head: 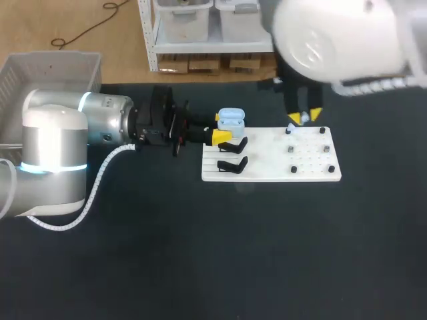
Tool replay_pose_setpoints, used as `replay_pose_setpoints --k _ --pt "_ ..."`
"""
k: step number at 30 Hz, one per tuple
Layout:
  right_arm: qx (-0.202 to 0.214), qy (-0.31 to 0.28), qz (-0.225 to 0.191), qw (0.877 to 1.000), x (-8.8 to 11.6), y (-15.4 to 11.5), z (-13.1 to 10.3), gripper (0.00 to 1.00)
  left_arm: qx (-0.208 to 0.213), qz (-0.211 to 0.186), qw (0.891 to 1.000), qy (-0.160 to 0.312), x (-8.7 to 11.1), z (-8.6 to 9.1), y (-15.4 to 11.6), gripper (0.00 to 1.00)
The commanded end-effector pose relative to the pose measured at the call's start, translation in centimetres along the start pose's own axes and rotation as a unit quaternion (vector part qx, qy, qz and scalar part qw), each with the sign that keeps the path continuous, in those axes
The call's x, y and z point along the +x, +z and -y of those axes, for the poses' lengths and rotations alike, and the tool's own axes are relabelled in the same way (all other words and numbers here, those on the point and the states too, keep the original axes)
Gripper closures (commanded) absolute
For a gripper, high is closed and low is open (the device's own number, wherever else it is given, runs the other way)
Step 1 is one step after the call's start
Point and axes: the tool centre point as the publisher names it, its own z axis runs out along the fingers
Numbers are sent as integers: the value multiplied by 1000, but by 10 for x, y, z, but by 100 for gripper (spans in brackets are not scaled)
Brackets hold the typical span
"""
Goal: Pick up each earbud case from the left stands, insert the matching earbuds, close the lid, and place the case in the box.
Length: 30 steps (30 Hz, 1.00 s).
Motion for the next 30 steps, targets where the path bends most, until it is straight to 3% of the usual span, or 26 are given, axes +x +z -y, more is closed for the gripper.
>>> replay_pose_setpoints --k 1,20,25,30 --pt "9 -7 -6 1000 0 -18 -21 100 -1 1 1000 1 1 0 0 100" --pt "9 -10 0 1000 1 -20 -24 100 3 -15 1000 12 6 3 0 100" --pt "15 25 -15 999 -1 -18 -33 100 0 -16 1000 11 8 5 1 100" --pt "16 106 -46 993 -6 -21 -36 100 -5 -17 1000 12 9 6 2 100"
